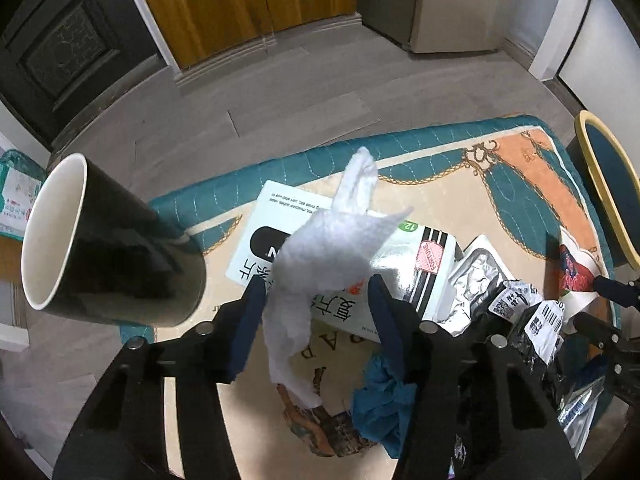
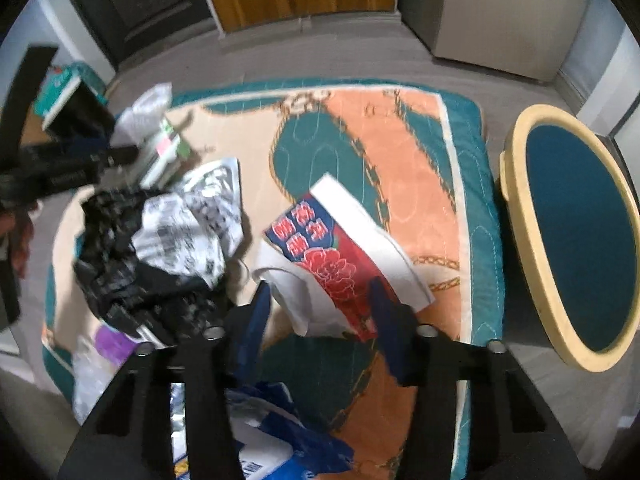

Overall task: Collect trash
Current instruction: 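Grasp the white tissue with the left tool while the right tool grasps the red-and-white box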

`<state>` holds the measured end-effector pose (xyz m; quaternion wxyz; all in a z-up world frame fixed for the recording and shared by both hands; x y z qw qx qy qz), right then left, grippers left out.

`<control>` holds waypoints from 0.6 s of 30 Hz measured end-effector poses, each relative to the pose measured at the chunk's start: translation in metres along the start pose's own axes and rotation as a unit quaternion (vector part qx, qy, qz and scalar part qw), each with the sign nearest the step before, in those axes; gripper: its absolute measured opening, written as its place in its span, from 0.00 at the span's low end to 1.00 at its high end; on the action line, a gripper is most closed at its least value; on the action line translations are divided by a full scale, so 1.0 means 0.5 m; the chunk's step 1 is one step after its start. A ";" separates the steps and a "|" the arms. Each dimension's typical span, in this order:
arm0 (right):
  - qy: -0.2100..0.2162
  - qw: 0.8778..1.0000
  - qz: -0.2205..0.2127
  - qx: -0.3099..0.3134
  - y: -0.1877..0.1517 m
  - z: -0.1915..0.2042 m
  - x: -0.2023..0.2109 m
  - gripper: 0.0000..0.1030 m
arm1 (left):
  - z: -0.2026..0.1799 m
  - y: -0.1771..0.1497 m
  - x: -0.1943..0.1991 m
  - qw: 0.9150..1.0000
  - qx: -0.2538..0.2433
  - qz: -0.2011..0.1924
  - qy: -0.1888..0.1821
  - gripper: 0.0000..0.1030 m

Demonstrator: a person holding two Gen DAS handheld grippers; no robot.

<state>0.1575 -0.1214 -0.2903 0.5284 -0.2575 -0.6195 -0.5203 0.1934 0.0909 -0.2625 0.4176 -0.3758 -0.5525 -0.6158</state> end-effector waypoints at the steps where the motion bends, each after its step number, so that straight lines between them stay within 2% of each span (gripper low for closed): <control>1: 0.003 1.000 0.000 0.003 0.000 0.001 0.001 0.40 | -0.002 0.002 0.002 1.000 -0.004 -0.002 0.002 0.47; 2: 0.010 1.000 0.001 0.008 0.000 0.007 0.002 0.34 | -0.004 0.002 0.003 1.000 -0.005 -0.001 0.000 0.40; 4: 0.012 1.000 0.000 0.016 -0.001 0.015 0.005 0.28 | -0.002 0.000 0.000 1.000 -0.004 0.006 -0.002 0.27; 7: 0.023 0.999 0.002 0.024 -0.003 0.028 0.011 0.18 | -0.001 -0.004 -0.002 1.000 -0.011 0.015 0.005 0.21; 11: 0.025 0.999 -0.008 0.038 0.000 0.041 0.026 0.18 | 0.005 0.004 0.014 1.000 -0.009 0.010 0.009 0.15; 18: 0.033 0.997 -0.049 0.039 0.012 0.056 0.092 0.18 | 0.007 0.016 0.079 0.999 0.003 -0.031 0.015 0.15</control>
Point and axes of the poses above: each gripper's, at about its wrist camera, not at the fingertips, and x roughly against the way its jaws point, z to its left, y to its top, the point moved 8 cm from there along -x, roughly the way its jaws point, and after that the axes turned 3 degrees about -x, right-handed, at the moved point
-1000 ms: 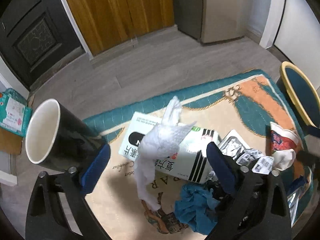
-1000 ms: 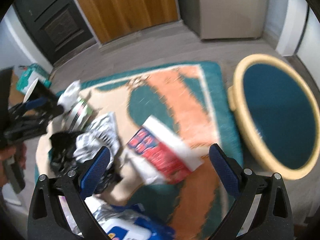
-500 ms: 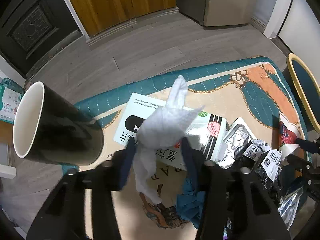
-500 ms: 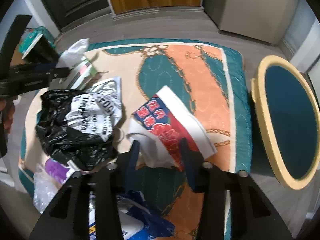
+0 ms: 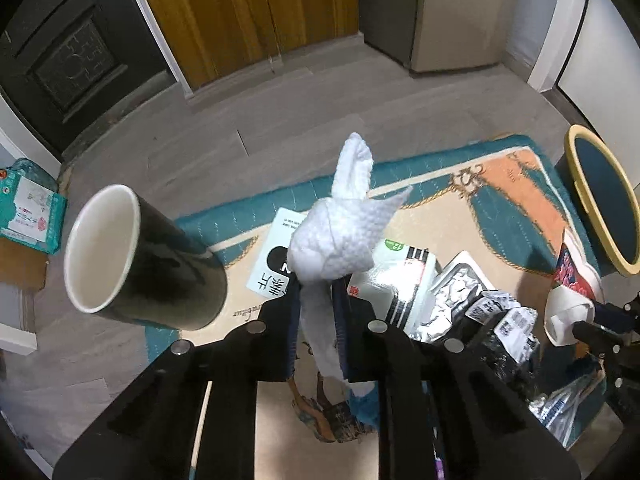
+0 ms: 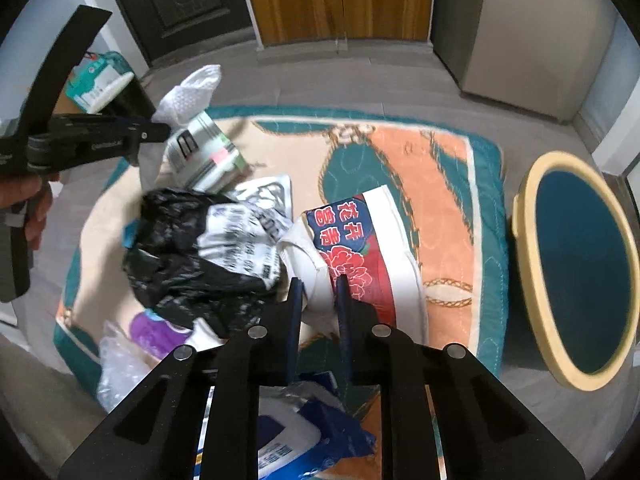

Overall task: Collect trash
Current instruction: 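Grasp the white tissue with the left tool while the right tool grasps the red-and-white box, then carry tissue and box over the teal bin and open both tools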

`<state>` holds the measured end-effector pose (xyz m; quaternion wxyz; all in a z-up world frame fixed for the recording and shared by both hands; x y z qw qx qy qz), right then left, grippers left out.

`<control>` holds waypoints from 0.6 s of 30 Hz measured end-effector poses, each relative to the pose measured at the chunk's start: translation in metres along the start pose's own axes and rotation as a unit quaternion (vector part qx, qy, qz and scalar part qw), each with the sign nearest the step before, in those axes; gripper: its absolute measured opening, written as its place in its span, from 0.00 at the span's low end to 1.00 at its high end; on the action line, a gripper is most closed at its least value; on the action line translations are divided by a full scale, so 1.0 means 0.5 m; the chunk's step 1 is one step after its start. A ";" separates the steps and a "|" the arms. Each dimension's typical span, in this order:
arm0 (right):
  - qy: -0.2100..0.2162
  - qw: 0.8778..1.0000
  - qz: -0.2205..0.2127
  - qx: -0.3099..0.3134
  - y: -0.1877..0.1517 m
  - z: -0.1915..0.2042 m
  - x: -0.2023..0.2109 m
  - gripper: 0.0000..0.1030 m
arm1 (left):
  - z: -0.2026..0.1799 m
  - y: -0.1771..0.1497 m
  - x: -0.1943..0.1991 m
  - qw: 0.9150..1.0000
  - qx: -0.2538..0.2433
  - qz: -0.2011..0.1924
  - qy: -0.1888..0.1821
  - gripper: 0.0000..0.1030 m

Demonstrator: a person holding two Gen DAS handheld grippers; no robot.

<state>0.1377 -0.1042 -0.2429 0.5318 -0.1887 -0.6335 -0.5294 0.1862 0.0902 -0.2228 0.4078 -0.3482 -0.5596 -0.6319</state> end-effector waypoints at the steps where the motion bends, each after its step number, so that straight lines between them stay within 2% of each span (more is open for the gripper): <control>1: 0.001 1.000 -0.007 -0.003 0.004 0.001 0.010 0.18 | 0.000 0.000 0.014 1.000 -0.001 -0.009 0.004 0.15; 8: 0.006 0.997 -0.069 -0.032 0.046 -0.017 0.117 0.18 | -0.016 0.032 0.137 0.994 -0.009 -0.105 0.021 0.15; 13: 0.002 0.991 -0.116 -0.060 0.085 -0.054 0.213 0.18 | -0.042 0.065 0.215 0.987 -0.004 -0.162 -0.003 0.15; 18: -0.017 0.983 -0.175 -0.051 0.116 -0.078 0.319 0.18 | -0.087 0.094 0.276 0.978 -0.010 -0.205 -0.027 0.15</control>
Point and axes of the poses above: each gripper's, at about its wrist camera, not at the fingertips, and x roughly against the way its jaws point, z to its left, y to its top, the point moved 8 cm from there along -x, roughly the way its jaws point, and after that the axes turned 3 degrees about -x, right-handed, at the moved point
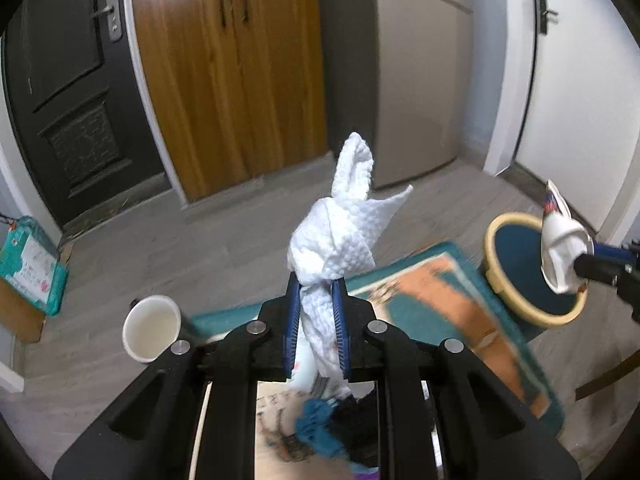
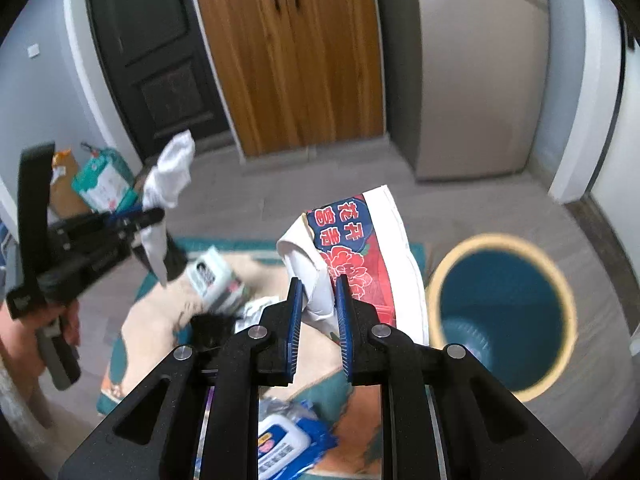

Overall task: Collect trash
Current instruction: 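Carry tissue and box over the teal bin and open both tools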

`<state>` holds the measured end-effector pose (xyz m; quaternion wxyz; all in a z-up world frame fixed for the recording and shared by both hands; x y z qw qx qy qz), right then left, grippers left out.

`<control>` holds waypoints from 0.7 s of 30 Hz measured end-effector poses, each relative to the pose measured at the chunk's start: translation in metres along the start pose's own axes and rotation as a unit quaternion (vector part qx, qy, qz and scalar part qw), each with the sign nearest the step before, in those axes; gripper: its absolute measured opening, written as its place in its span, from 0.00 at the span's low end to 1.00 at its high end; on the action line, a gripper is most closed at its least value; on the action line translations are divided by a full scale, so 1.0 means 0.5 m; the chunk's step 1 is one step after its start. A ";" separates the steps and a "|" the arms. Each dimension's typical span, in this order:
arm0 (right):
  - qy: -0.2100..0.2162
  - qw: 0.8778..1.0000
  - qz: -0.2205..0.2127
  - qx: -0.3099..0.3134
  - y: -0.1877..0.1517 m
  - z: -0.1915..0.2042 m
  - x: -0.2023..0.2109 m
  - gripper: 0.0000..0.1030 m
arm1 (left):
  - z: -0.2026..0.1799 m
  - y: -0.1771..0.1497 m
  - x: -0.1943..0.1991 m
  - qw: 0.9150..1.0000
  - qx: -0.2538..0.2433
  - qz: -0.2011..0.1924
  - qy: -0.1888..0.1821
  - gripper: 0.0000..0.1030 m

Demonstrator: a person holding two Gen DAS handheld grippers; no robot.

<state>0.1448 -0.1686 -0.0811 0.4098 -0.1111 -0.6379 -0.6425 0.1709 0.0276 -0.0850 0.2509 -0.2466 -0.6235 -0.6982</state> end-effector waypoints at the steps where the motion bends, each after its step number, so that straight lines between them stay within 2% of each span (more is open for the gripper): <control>1: -0.002 1.000 -0.008 -0.001 0.009 -0.007 0.014 0.18 | -0.012 0.010 0.006 1.000 -0.001 -0.008 -0.006 0.15; 8: -0.017 0.998 -0.043 -0.034 0.033 -0.086 0.062 0.18 | -0.104 0.046 0.021 0.998 -0.028 -0.034 -0.038 0.15; 12: -0.026 0.996 -0.041 -0.074 0.022 -0.156 0.056 0.18 | -0.153 0.054 0.019 0.996 -0.054 -0.041 -0.051 0.15; 21: -0.047 0.991 -0.043 -0.115 0.012 -0.276 0.046 0.18 | -0.266 0.088 -0.006 0.992 -0.070 -0.059 -0.091 0.15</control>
Point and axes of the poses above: each gripper's, at about its wrist camera, not at the fingertips, and x roughly against the way its jaws point, z to its left, y to its top, the point moved 8 cm from there along -x, roughly the way its jaws point, and after that the axes turned 3 degrees about -x, right-handed, at the moved point
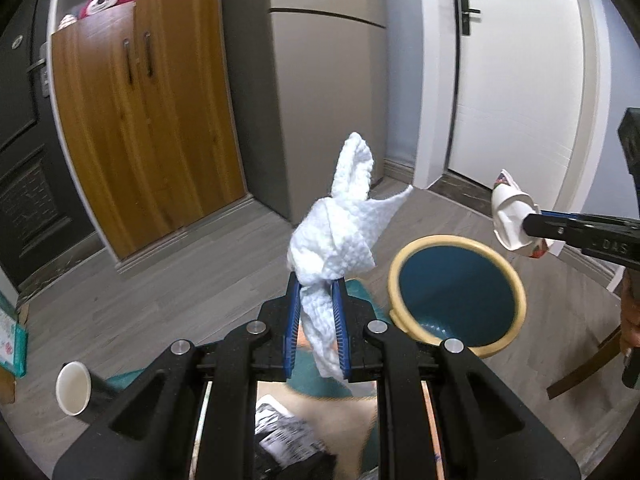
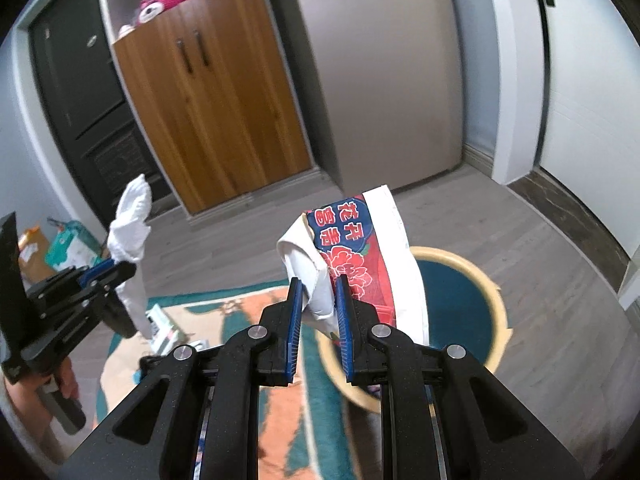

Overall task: Collect trash
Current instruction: 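Carry tissue and box over the teal bin and open both tools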

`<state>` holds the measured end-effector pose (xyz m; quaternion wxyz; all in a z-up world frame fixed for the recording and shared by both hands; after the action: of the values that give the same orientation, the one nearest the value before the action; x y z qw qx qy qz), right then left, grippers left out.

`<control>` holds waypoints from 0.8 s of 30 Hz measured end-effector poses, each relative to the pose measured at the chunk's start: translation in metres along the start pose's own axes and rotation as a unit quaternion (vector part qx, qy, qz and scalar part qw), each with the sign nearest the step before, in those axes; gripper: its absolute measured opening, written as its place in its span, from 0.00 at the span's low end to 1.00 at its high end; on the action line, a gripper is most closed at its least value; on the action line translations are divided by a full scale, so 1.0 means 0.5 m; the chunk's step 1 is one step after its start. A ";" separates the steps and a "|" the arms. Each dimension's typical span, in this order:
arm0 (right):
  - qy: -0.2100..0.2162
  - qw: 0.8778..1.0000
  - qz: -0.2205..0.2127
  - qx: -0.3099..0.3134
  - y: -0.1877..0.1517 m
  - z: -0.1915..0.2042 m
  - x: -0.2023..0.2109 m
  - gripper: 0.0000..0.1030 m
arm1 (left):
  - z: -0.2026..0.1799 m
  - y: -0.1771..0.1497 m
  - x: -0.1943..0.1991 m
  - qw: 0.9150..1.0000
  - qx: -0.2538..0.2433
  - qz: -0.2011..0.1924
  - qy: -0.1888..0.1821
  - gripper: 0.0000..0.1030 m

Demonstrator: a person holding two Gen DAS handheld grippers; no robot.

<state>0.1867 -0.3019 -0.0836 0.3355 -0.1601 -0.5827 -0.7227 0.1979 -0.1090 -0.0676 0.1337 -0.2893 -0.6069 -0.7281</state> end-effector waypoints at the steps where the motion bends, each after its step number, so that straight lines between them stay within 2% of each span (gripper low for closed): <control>1: -0.003 1.000 0.000 -0.004 0.002 -0.016 -0.004 0.18 | -0.011 0.004 -0.007 1.000 -0.002 -0.001 -0.004 0.15; 12: -0.024 0.998 0.005 -0.059 0.015 -0.149 -0.036 0.18 | -0.084 0.001 -0.071 0.999 -0.023 0.006 -0.034 0.15; 21: -0.042 0.996 0.009 -0.082 0.011 -0.203 -0.052 0.18 | -0.111 0.008 -0.109 0.998 -0.034 0.009 -0.048 0.15; 24: -0.044 0.994 0.009 -0.098 0.004 -0.220 -0.051 0.18 | -0.145 0.009 -0.127 0.998 -0.029 0.012 -0.063 0.15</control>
<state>0.2244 -0.3990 -0.1277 0.2988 -0.2292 -0.5222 -0.7652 0.2323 -0.1897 -0.1081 0.0955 -0.3457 -0.5895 -0.7238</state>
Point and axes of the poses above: each gripper's, at about its wrist camera, not at the fingertips, and x roughly against the way its jaws point, z to its left, y to its top, the point moved 8 cm from there along -x, roughly the way its jaws point, and after that the axes turned 3 degrees about -x, right-handed, at the moved point
